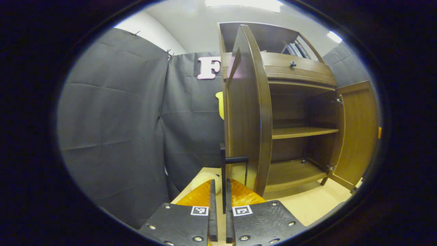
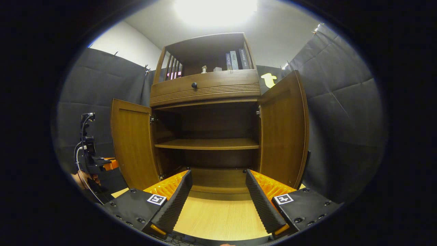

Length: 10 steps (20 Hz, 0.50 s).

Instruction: Open the right door of the double-door shoe cabinet with the right hand, and open the left door with the left hand.

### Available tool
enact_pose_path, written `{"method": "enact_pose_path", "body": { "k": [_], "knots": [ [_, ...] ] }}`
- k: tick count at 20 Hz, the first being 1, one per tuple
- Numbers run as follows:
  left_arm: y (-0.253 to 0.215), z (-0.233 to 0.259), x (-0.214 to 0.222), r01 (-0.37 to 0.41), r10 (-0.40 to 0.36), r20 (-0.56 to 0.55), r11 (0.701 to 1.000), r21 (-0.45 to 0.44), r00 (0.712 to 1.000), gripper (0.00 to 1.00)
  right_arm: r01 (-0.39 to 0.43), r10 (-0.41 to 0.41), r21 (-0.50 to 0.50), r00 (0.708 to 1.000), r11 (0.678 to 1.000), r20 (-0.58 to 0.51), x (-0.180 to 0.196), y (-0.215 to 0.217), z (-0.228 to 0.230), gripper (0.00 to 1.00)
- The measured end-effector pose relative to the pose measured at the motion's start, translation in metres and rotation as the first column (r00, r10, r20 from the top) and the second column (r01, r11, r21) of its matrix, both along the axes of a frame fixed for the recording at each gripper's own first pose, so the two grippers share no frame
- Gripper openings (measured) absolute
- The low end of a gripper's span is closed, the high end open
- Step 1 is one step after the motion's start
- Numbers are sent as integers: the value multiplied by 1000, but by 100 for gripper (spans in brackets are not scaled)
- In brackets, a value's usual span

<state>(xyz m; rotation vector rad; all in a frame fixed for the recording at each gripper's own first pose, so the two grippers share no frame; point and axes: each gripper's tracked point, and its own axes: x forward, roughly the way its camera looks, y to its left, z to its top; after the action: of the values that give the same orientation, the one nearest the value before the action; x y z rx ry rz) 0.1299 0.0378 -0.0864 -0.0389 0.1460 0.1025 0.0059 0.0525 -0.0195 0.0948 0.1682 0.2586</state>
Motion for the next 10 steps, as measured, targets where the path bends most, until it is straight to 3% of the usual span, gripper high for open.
{"method": "enact_pose_path", "body": {
  "k": [1,3,5,6,8,10],
  "knots": [
    [2,0,-2,1,-1,-1,1000,-9,1000,15,-5,5,1,1000,1000,0,1,1,0,95],
    [9,1,-6,-6,6,-3,1000,-18,1000,6,-10,10,2,1000,1000,0,1,4,0,95],
    [17,1,-13,-24,24,0,1000,-10,1000,15,-10,10,6,1000,1000,2,1,6,1,95],
    [21,3,-16,-39,39,5,999,0,999,11,-7,7,7,1000,1000,2,1,5,2,95],
    [35,8,-25,-66,66,12,998,12,998,15,-5,5,12,1000,1000,-1,2,6,2,99],
    [50,11,-36,-94,93,15,996,10,996,11,-1,1,16,1000,1000,-2,1,4,3,95]
  ]
}}
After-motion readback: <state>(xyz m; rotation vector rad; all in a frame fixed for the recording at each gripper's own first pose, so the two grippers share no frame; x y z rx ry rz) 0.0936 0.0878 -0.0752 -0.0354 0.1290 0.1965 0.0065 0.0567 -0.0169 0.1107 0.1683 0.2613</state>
